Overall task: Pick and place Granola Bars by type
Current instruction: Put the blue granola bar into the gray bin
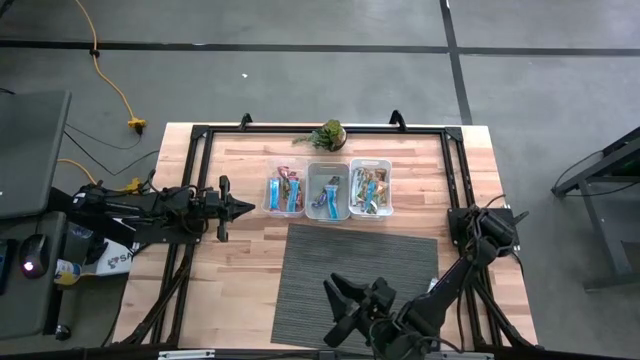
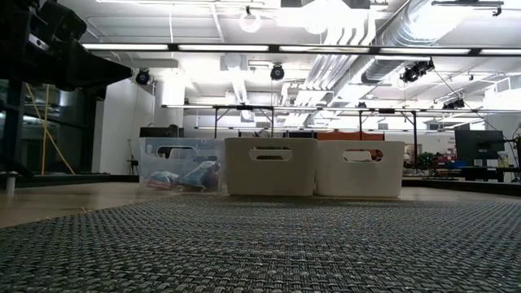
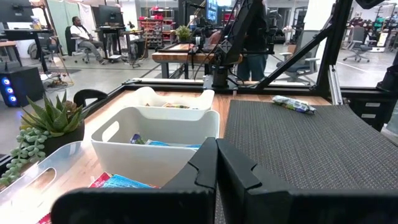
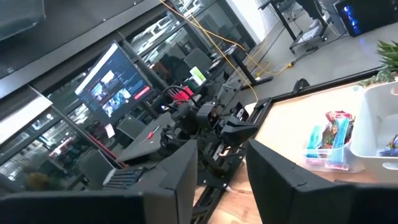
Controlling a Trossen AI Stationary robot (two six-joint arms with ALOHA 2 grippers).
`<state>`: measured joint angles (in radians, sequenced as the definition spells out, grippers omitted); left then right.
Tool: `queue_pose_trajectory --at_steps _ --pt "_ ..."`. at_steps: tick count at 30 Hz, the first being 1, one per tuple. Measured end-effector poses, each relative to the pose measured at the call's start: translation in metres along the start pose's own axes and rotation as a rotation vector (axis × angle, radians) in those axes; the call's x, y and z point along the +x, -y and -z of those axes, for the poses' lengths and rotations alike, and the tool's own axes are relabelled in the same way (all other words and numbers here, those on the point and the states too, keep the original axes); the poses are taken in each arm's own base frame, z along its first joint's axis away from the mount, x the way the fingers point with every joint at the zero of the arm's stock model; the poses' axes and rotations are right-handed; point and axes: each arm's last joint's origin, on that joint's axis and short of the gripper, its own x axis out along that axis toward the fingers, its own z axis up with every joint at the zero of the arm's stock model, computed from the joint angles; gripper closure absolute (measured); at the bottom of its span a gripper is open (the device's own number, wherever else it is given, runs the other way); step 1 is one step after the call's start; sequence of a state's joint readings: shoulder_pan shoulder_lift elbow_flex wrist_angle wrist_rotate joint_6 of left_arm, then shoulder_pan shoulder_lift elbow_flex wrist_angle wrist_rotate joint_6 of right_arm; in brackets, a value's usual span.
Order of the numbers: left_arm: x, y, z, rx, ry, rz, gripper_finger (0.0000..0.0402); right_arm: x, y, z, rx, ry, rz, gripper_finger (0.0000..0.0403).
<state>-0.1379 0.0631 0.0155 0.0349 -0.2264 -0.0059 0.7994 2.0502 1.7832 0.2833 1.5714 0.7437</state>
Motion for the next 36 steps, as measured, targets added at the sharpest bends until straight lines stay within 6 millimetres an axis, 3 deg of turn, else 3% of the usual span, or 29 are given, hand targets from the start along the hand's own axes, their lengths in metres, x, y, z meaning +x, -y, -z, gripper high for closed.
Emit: queue_pose_trajectory --at_steps 9,22,36 --pt "0.000 0.000 0.000 -0.001 0.001 0.000 0.0401 0.000 -0.001 -0.002 -0.021 0.000 0.000 0.0331" --pt "0.000 0.000 0.000 0.000 0.000 0.000 0.0401 0.000 -0.003 -0.004 -0.097 -0.001 -0.001 0.0336" --pt "0.000 0.000 0.000 0.000 0.000 0.000 0.0401 -0.002 -0.011 -0.043 -0.290 -0.003 -0.004 0.0376"
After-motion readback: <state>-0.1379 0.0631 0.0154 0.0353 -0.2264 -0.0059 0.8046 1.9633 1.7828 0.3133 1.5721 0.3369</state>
